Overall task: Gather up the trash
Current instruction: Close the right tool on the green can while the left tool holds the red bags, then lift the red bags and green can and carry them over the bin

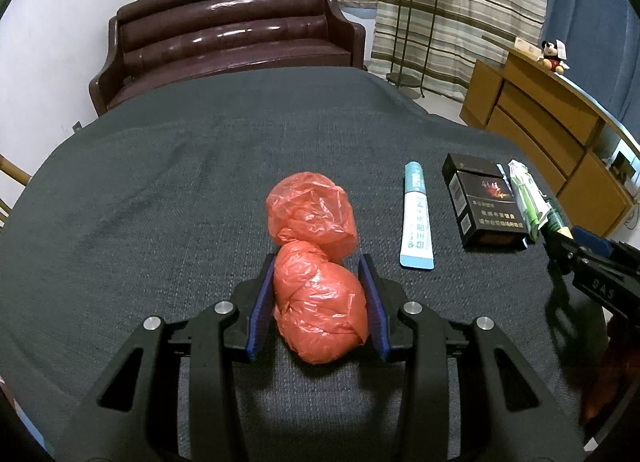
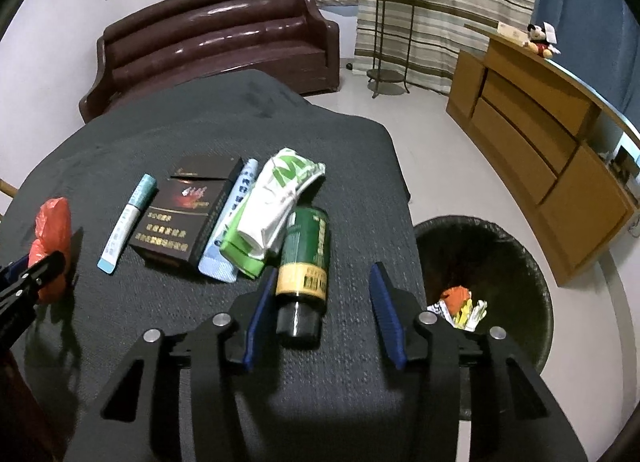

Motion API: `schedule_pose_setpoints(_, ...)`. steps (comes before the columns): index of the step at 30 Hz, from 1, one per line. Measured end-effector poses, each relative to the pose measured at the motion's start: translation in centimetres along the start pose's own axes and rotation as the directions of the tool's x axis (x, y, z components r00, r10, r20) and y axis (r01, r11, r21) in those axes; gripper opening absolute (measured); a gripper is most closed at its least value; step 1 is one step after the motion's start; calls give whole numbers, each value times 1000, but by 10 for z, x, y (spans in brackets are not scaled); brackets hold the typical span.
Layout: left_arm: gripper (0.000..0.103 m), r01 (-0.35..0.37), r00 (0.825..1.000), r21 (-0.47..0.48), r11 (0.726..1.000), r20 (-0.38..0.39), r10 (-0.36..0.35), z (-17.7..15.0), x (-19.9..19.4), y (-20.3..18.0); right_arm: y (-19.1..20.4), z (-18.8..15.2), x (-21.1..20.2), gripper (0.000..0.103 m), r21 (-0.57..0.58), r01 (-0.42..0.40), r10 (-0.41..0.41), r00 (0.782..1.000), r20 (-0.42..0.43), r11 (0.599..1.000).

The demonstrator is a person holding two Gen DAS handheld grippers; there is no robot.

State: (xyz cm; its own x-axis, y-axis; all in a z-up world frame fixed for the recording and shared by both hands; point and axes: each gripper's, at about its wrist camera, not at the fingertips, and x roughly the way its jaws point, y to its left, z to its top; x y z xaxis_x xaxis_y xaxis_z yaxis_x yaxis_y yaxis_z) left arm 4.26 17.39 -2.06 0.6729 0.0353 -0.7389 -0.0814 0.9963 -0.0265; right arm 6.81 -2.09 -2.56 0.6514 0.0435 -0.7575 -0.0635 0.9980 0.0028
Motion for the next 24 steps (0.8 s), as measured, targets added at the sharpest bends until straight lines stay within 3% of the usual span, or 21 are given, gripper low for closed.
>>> schedule_pose_setpoints(5, 40, 0, 1000, 0, 1000, -2, 0, 0, 0, -1, 1, 3, 6, 26, -20, -2, 2, 1000, -9, 1000)
schedule_pose_setpoints(15, 40, 17, 1000, 0, 1000, 14, -17, -1, -3, -10, -11, -7, -8, 24, -4, -26, 26, 999, 38, 1000)
schedule_pose_setpoints(24, 40, 74, 995, 41, 996, 66, -77, 1, -20, -54, -35, -19, -35, 24, 14, -20, 18, 992, 122, 1000)
